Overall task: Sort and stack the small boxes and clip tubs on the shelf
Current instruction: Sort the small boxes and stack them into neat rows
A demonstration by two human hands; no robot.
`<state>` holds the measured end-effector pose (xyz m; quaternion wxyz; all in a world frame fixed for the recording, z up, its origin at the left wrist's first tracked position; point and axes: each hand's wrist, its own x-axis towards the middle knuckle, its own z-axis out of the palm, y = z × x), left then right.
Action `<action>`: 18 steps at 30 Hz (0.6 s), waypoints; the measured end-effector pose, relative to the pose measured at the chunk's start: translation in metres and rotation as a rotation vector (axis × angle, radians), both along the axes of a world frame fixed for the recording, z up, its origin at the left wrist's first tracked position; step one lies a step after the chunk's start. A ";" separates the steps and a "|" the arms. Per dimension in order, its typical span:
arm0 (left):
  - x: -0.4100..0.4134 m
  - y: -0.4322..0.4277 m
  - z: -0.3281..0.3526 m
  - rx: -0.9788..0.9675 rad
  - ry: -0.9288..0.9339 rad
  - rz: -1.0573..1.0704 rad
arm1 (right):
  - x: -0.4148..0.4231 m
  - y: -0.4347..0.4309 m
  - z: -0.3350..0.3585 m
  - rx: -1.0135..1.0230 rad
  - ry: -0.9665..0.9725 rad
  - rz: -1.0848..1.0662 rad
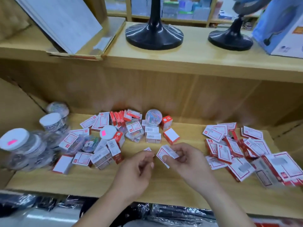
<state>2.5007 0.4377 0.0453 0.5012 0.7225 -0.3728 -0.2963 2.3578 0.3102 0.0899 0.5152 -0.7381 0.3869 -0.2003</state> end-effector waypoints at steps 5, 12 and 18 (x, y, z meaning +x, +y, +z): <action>0.006 0.044 -0.008 -0.044 0.077 0.095 | 0.032 0.029 -0.006 0.043 -0.001 0.324; 0.022 0.110 -0.005 0.023 -0.020 0.384 | 0.079 0.069 -0.023 0.101 -0.013 0.437; 0.062 0.164 -0.027 0.154 -0.250 0.701 | 0.102 0.088 -0.024 0.027 -0.170 0.290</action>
